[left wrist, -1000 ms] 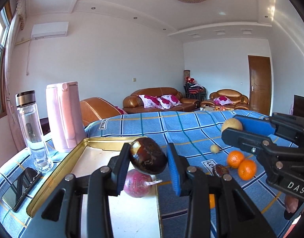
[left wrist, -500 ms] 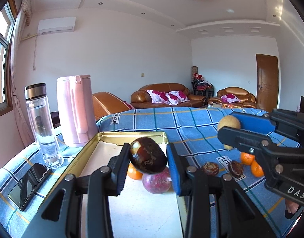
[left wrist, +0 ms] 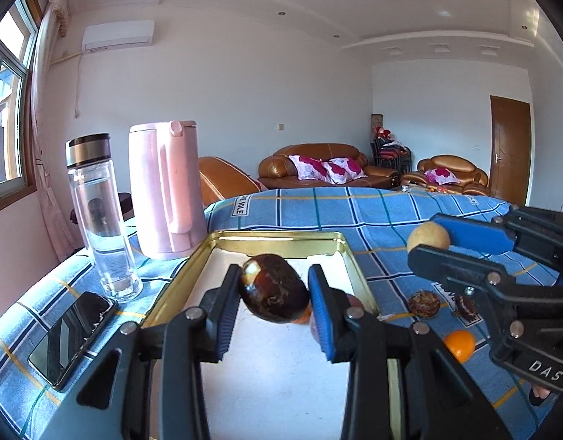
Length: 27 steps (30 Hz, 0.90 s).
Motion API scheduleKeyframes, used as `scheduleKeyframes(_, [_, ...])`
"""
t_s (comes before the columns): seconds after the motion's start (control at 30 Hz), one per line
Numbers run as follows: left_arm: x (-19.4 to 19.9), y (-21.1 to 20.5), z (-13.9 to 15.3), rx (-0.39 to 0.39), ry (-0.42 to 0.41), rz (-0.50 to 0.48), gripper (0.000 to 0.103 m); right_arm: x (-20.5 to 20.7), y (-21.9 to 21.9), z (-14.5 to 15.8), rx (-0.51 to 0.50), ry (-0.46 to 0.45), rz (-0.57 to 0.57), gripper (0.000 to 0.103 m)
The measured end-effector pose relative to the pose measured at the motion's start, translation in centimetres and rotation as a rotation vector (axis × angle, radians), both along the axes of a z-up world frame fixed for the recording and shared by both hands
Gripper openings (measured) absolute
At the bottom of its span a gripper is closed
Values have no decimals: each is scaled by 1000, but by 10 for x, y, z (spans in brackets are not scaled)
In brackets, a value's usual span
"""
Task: Organize fruits
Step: 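Lower both fruits over the gold tin with the left and right tools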
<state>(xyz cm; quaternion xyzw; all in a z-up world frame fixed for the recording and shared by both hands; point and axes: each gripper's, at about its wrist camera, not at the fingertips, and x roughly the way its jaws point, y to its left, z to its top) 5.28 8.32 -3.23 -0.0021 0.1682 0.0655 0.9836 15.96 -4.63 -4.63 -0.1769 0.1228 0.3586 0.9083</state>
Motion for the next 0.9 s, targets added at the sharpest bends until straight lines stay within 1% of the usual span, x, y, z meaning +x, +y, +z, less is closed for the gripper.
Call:
scheduleKeyframes(0.3, [1,20,-5,-8,34,30,38,6,25,-11,-30,28,27,29])
scheduleKeyframes(0.37, [2,24,-6,1,42,41,38,7,30,-14,-35,36,35,29])
scheduleKeyframes(0.67, [13,41,-11,10,114,66,38,9,52,-28,-75,72,67,29])
scheduleKeyframes(0.9, [22,50,-16,-16,167,58,38,11,63,-39,-114,96,73,29])
